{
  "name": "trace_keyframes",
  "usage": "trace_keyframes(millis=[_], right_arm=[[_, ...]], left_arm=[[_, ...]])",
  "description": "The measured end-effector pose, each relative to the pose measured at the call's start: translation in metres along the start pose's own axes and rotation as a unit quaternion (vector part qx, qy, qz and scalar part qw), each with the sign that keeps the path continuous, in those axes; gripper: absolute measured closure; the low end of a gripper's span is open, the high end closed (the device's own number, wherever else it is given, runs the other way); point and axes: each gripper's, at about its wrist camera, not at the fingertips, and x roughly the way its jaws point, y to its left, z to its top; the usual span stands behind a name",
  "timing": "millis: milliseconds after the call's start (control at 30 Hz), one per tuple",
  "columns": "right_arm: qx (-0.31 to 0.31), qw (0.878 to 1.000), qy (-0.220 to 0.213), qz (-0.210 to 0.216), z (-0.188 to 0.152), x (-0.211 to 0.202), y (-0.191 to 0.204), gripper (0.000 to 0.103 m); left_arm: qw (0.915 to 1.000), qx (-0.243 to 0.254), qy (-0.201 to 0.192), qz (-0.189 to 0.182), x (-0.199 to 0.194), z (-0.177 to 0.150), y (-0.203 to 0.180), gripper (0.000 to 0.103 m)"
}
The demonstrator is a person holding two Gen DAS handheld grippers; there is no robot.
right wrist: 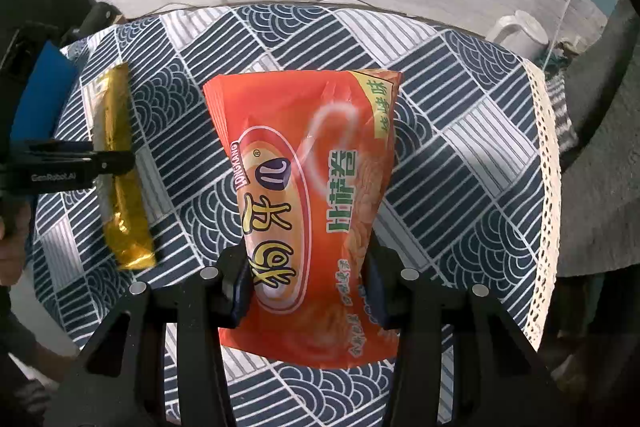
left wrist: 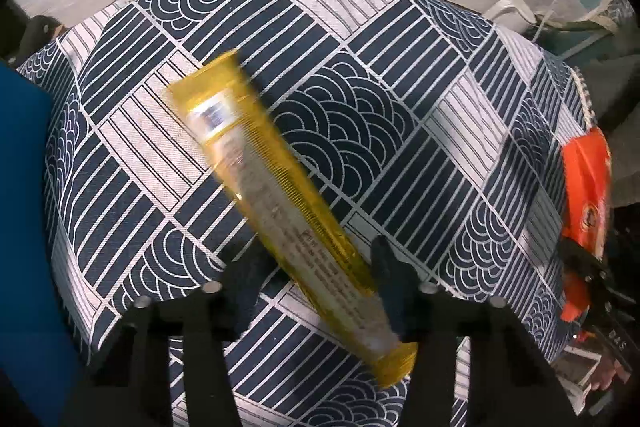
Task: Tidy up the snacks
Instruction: 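Grasp the yellow bar with the left tool while the right tool grasps the red-orange biscuit pack, then carry the yellow bar and biscuit pack over the box and release both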
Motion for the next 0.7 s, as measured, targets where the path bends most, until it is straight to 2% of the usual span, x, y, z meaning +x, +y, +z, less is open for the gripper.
trace_keyframes(millis=[67, 267, 533, 700], right_arm=[[-0.003, 1.000, 0.000, 0.000, -0.002, -0.002, 0.001, 0.058], [-0.009, 1.000, 0.002, -0.003, 0.000, -0.004, 0.013, 0.058], [-0.014, 1.000, -0.003, -0.003, 0.001, -0.011, 0.034, 0.058], [-0.008, 1.000, -0.009, 0.001, -0.001, -0.021, 0.041, 0.058]], left_arm=[[1.0000, 0.007, 0.001, -0.007, -0.003, -0.004, 0.004, 0.063], [0.9995, 0.031, -0.002, -0.009, -0.018, -0.020, 0.018, 0.075], [0.9969, 0.077, -0.006, 0.011, -0.036, -0.048, 0.036, 0.075], [0.9944, 0.099, -0.032, 0.021, -0.061, -0.064, 0.049, 0.075]])
